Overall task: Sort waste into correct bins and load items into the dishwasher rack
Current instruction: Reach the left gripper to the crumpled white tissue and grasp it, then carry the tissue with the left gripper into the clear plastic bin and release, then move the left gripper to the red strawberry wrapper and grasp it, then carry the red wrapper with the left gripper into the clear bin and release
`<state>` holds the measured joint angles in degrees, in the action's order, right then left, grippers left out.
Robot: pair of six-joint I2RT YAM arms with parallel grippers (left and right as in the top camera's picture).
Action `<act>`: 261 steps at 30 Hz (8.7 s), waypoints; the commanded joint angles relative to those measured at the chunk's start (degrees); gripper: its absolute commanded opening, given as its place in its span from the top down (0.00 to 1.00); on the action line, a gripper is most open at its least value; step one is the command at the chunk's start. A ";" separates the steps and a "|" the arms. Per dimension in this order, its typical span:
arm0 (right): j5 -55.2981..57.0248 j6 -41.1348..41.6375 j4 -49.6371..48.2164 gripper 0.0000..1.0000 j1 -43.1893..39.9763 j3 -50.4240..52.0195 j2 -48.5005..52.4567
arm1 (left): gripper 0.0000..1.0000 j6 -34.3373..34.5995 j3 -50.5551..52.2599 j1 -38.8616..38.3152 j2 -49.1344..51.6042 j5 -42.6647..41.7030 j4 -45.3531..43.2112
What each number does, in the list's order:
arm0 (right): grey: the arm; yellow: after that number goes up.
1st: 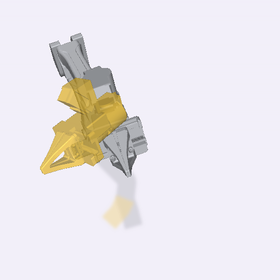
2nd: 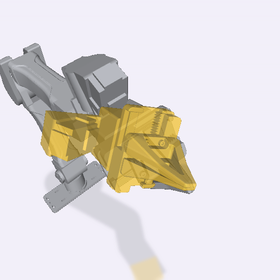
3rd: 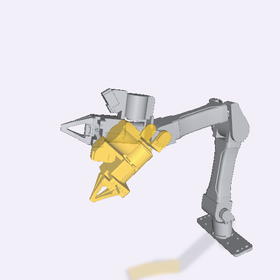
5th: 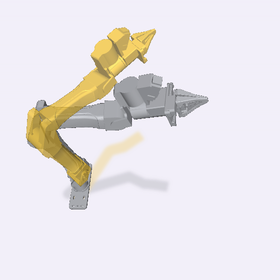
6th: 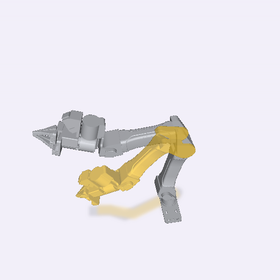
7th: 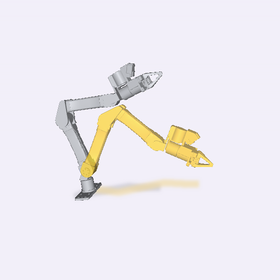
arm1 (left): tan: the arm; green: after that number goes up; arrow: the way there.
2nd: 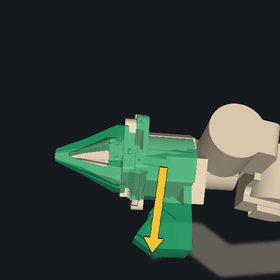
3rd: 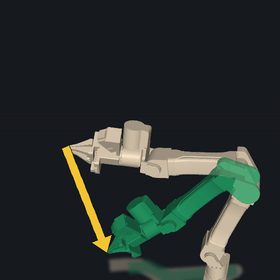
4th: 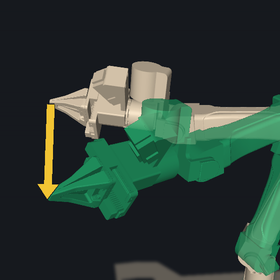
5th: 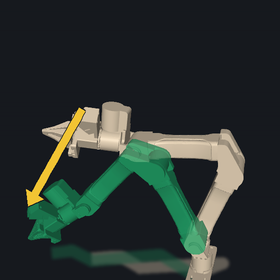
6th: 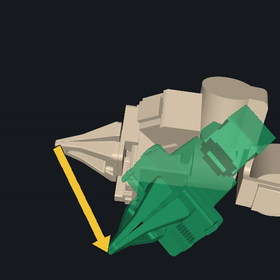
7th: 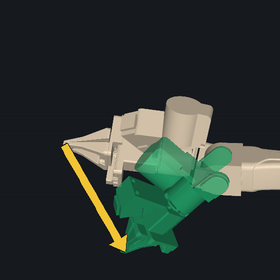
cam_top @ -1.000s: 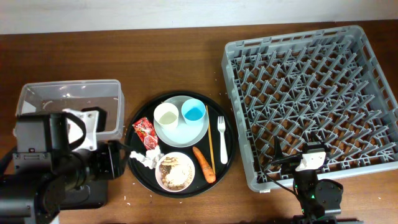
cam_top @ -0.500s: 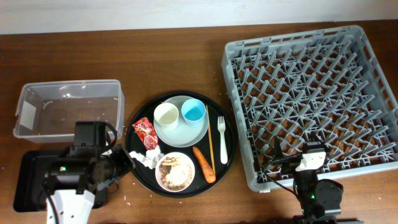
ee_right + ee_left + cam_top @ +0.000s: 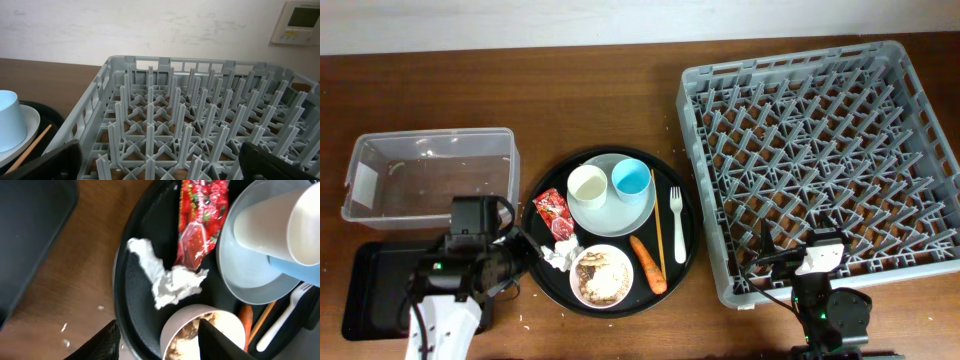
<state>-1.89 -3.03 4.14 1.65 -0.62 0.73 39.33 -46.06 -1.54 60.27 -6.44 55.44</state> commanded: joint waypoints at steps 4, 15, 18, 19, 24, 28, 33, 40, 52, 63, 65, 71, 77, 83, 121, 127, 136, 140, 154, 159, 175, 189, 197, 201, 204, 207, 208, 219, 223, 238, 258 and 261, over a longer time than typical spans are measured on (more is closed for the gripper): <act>0.46 0.35 0.28 0.01 0.31 0.31 -0.37 | 0.50 2.36 0.39 -5.38 9.18 2.36 -5.86; 0.46 0.37 0.28 0.01 0.31 0.31 -0.37 | 0.49 2.49 0.39 -5.97 23.80 2.84 -7.96; 0.46 0.35 0.28 0.01 0.31 0.31 -0.37 | 0.50 2.49 0.39 -5.97 25.57 2.84 -8.94; 0.46 0.35 0.28 0.01 0.31 0.31 -0.37 | 0.51 2.49 0.39 -5.97 25.99 2.82 -9.42; 0.44 0.37 0.28 0.01 0.31 0.31 -0.37 | 0.85 2.43 0.39 -5.97 26.29 1.70 -9.75; 0.46 0.35 0.28 0.01 0.31 0.31 -0.37 | 1.00 0.17 0.00 -5.97 25.66 -1.70 -9.05; 0.46 0.35 0.28 0.01 0.31 0.31 -0.37 | 1.00 -3.23 -6.08 -5.97 20.26 -1.62 -1.03; 0.46 0.35 0.28 0.01 0.31 0.31 -0.37 | 1.00 -7.13 -19.74 -5.90 12.57 3.96 7.26; 0.46 0.35 0.28 0.01 0.31 0.31 -0.37 | 1.00 -10.19 -24.39 9.81 14.49 17.00 -6.10; 0.46 0.35 0.28 0.01 0.31 0.31 -0.37 | 1.00 -10.73 -24.37 22.14 31.91 16.37 -18.67; 0.46 0.35 0.28 0.01 0.31 0.31 -0.37 | 1.00 -10.73 -24.37 23.58 34.69 16.35 -20.74; 0.46 0.37 0.28 0.01 0.31 0.31 -0.37 | 0.45 -10.75 -25.29 24.48 35.80 16.13 -22.47; 0.46 0.37 0.28 0.01 0.31 0.31 -0.37 | 0.13 -10.80 -30.77 24.48 35.36 12.37 -19.52; 0.46 0.35 0.28 0.01 0.31 0.31 -0.37 | 0.09 -10.78 -39.43 24.48 33.68 2.14 -6.43; 0.46 0.37 0.28 0.01 0.31 0.31 -0.37 | 0.38 -3.69 -5.25 -10.43 21.46 7.93 -9.49; 0.46 0.35 0.28 0.01 0.31 0.31 -0.37 | 0.40 -2.45 -0.31 -10.47 21.49 7.96 -17.09; 0.46 0.35 0.28 0.01 0.31 0.31 -0.37 | 0.46 -2.49 0.50 -11.91 24.15 9.51 -20.41; 0.46 0.35 0.28 0.02 0.31 0.31 -0.37 | 0.48 -2.71 0.50 -15.08 24.17 14.34 -21.42; 0.46 0.35 0.28 0.01 0.31 0.31 -0.37 | 0.48 -2.67 1.05 -16.46 28.02 18.23 -23.96; 0.46 0.35 0.28 0.01 0.31 0.31 -0.37 | 0.48 -2.69 1.05 -16.46 31.54 18.25 -27.26; 0.46 0.37 0.28 0.01 0.31 0.31 -0.37 | 0.93 -2.71 0.94 -16.46 32.59 17.68 -26.73; 0.46 0.37 0.28 0.01 0.31 0.31 -0.37 | 1.00 -5.70 -10.05 -15.15 7.98 19.37 -14.60; 0.46 0.35 0.28 0.01 0.31 0.31 -0.37 | 1.00 -5.51 -10.84 6.10 7.78 20.81 -19.12; 0.46 0.35 0.28 0.01 0.31 0.31 -0.37 | 1.00 -5.49 -10.84 12.87 16.37 19.82 -25.88; 0.46 0.37 0.28 0.01 0.31 0.31 -0.37 | 0.99 -5.49 -10.84 15.87 23.89 14.82 -32.37; 0.46 0.35 0.28 0.01 0.31 0.31 -0.37 | 0.76 -5.53 -10.84 17.92 26.58 13.70 -34.91; 0.46 0.37 0.28 0.01 0.31 0.31 -0.37 | 0.44 -5.55 -10.84 18.38 26.56 13.73 -35.43; 0.46 0.35 0.28 0.01 0.31 0.31 -0.37 | 0.25 -9.90 -15.13 18.62 14.97 0.28 -22.03; 0.46 0.35 0.28 0.01 0.31 0.31 -0.37 | 0.26 -13.73 -15.10 12.17 2.51 -0.24 -9.31; 0.46 0.37 0.28 0.01 0.31 0.31 -0.37 | 0.99 -1.57 -5.60 34.73 0.74 10.78 0.20; 0.46 0.37 0.28 0.01 0.31 0.31 -0.37 | 1.00 -4.66 10.45 42.60 24.24 -3.43 -35.54; 0.46 0.35 0.28 0.01 0.31 0.31 -0.37 | 1.00 -6.19 10.45 42.58 27.17 -7.43 -39.06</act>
<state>-1.89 -3.05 4.14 1.65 -0.62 0.69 35.53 -35.83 40.69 84.79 -9.34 18.22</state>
